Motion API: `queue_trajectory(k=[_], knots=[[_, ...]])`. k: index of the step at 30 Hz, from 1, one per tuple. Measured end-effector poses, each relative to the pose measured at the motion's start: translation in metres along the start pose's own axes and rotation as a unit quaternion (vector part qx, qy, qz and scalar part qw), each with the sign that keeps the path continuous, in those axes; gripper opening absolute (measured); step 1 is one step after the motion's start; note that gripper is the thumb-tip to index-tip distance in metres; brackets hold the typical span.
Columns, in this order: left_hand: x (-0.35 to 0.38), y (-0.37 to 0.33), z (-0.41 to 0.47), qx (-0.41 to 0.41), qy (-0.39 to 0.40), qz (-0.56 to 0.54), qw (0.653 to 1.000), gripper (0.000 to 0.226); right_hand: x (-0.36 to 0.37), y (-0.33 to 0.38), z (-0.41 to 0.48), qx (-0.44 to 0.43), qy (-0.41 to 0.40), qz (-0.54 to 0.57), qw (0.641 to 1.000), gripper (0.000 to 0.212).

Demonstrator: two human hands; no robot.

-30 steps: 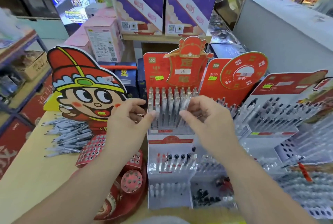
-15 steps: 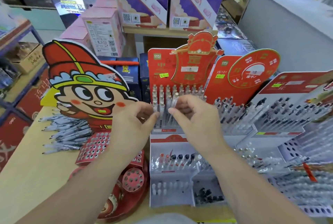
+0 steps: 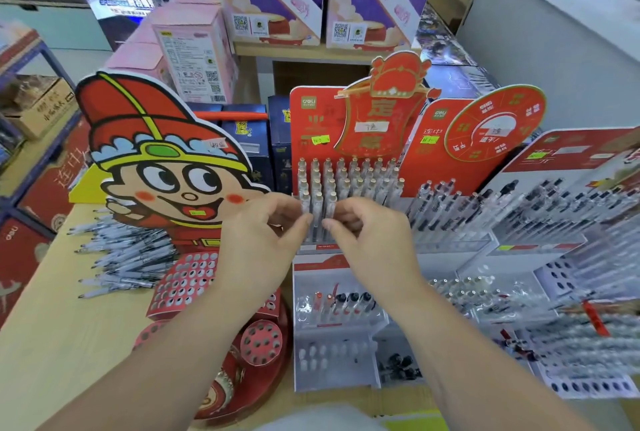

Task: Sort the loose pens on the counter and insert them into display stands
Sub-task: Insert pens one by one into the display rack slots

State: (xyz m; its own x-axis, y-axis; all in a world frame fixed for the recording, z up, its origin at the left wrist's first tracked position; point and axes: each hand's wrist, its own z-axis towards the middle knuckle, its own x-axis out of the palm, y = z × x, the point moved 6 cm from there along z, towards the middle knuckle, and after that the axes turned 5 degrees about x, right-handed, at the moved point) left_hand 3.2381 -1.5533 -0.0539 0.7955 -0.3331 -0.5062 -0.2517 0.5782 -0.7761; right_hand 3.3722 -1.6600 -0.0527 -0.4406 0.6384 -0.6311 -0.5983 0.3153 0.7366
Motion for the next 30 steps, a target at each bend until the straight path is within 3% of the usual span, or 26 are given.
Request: queue_trajectory(k=[10,17,24,30], knots=[[0.0,0.002,-0.003,-0.028,0.004,-0.01,1.0,0.01,0.001,-0.004,-0.004,0.019,0.006,0.015,1.0,0.013],[-0.019,0.019,-0.029,-0.081,0.004,0.039,0.996,0.007,-0.016,-0.011,-0.022,-0.008,-0.037,0.082,0.996,0.011],[-0.058,0.063,-0.072,-0.127,0.033,0.15,0.98,0.012,0.032,0.009,-0.048,-0.072,0.063,0.098,0.991,0.009],[-0.119,0.136,-0.091,-0.149,0.075,0.223,0.96,0.031,0.11,0.048,-0.074,-0.105,0.192,-0.014,0.976,0.032]])
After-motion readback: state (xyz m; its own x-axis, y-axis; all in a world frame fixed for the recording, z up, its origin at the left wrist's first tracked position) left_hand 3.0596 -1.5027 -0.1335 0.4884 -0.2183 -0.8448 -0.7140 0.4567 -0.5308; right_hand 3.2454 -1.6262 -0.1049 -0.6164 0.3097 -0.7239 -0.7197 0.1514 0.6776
